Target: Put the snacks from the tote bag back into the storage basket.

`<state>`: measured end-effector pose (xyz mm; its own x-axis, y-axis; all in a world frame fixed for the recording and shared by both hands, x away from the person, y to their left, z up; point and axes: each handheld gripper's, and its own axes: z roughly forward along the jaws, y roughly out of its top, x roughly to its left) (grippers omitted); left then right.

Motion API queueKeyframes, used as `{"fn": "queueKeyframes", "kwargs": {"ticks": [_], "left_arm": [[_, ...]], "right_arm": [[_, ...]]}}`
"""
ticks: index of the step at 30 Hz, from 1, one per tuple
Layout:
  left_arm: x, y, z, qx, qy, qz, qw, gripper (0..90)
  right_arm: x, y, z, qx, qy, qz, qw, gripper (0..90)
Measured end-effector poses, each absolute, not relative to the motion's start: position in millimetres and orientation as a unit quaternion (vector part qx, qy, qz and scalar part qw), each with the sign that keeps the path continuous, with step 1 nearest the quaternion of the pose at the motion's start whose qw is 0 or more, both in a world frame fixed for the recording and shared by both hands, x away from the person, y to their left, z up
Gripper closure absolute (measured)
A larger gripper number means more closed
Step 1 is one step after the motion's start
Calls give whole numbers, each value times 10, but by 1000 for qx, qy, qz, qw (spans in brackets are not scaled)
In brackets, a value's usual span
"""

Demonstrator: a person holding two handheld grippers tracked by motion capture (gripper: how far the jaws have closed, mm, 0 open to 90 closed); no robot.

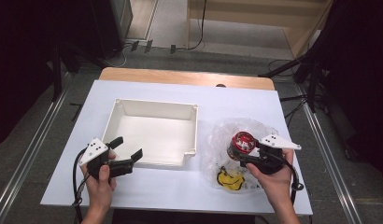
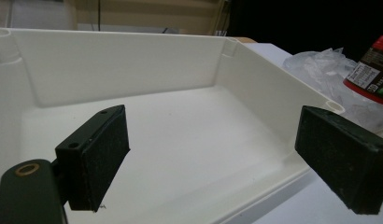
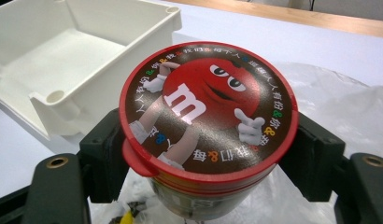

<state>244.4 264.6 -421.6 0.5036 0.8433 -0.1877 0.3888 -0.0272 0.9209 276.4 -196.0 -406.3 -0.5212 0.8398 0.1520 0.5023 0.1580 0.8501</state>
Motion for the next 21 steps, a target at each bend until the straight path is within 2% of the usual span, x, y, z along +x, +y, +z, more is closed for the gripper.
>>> {"fn": "queueKeyframes", "kwargs": {"ticks": [21], "left_arm": [[2446, 2548, -4196, 697, 434, 231, 523, 100]], "right_arm": [[2822, -1666, -3819, 427, 763, 449, 184, 256]]}}
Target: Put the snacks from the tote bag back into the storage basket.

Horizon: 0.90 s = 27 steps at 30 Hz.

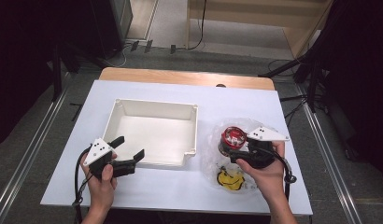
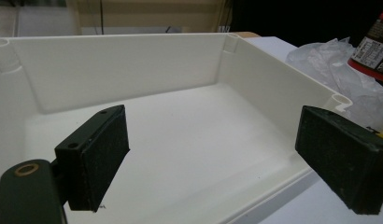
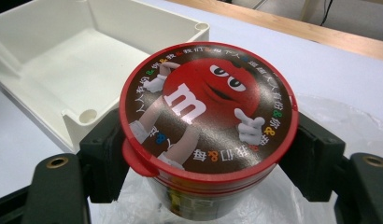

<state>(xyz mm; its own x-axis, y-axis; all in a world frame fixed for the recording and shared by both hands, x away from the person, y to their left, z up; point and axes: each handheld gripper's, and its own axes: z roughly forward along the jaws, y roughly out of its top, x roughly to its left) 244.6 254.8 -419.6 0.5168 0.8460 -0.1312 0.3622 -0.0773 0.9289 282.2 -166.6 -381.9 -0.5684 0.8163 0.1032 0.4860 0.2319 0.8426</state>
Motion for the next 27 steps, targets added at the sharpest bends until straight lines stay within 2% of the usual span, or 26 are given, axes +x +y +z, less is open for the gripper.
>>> {"fn": "queueKeyframes", "kwargs": {"ticks": [10, 20, 27], "left_arm": [[2421, 2552, -4116, 694, 424, 235, 532, 100], [2445, 2686, -4147, 683, 441, 235, 533, 100], [2423, 2706, -4121, 681, 439, 240, 534, 101]], "right_arm": [[2855, -1520, -3742, 423, 760, 464, 168, 256], [2971, -1477, -3722, 431, 755, 469, 152, 256], [3039, -1271, -3752, 423, 763, 465, 149, 257]]}}
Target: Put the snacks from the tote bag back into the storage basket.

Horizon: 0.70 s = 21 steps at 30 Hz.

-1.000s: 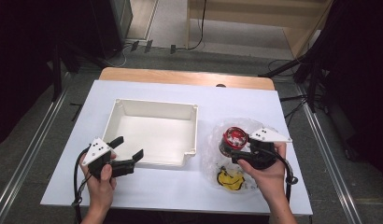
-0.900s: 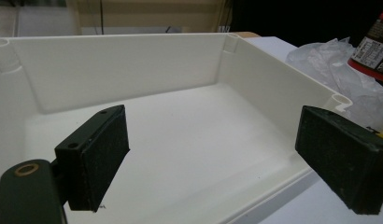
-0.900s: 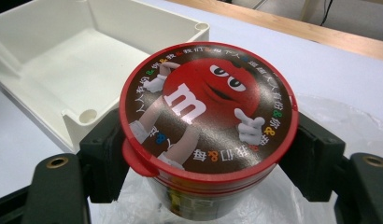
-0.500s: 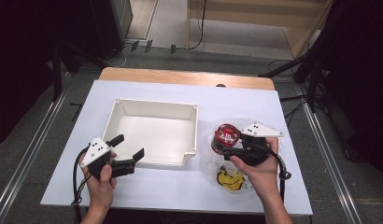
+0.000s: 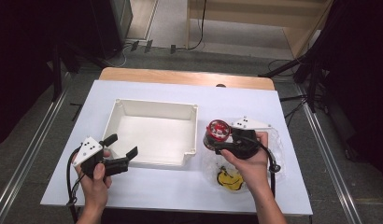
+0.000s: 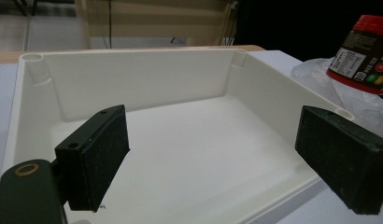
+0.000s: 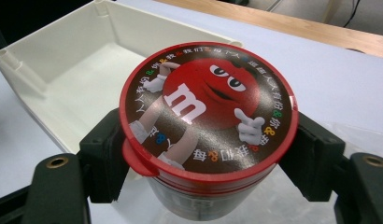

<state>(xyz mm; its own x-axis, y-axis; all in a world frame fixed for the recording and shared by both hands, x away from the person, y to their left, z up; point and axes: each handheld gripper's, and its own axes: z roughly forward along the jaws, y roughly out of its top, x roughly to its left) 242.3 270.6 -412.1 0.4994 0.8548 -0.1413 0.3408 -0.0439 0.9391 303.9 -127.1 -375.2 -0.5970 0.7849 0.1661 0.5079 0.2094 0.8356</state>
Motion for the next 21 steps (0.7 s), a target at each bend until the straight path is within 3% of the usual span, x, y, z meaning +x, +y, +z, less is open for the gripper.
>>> {"fn": "queueKeyframes", "kwargs": {"ticks": [21], "left_arm": [[2423, 2664, -4118, 690, 428, 241, 530, 114]], "right_arm": [[3109, -782, -3643, 370, 780, 481, 150, 257]]}}
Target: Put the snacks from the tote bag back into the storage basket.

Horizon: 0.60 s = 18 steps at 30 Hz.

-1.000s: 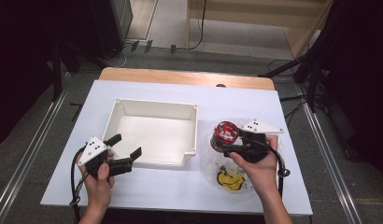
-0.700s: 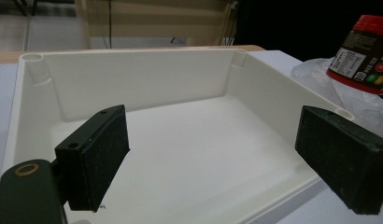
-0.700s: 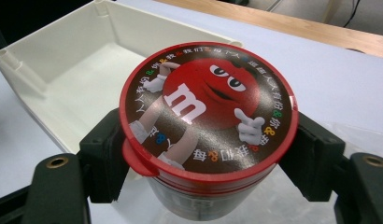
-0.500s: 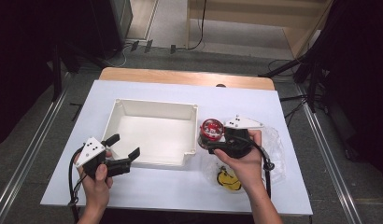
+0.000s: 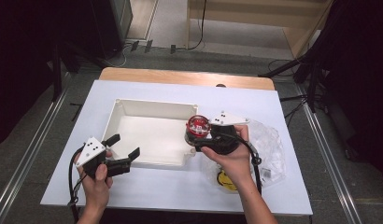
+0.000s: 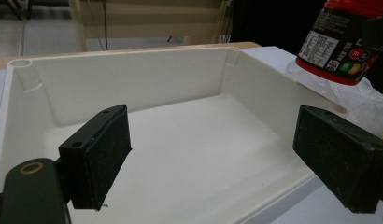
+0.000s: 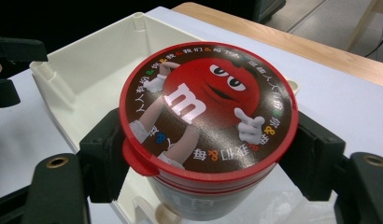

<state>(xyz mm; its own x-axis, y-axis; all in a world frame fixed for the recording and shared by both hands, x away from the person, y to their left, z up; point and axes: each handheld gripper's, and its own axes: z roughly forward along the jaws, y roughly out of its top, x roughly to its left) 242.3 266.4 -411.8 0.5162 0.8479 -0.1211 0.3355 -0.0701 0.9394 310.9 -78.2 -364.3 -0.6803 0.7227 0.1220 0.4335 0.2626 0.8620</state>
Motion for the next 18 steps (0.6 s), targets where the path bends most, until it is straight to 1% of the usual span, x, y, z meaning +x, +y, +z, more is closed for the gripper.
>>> {"fn": "queueKeyframes", "kwargs": {"ticks": [18], "left_arm": [[2427, 2681, -4122, 691, 431, 243, 527, 119]], "right_arm": [[3175, -615, -3726, 354, 794, 475, 136, 256]]}}
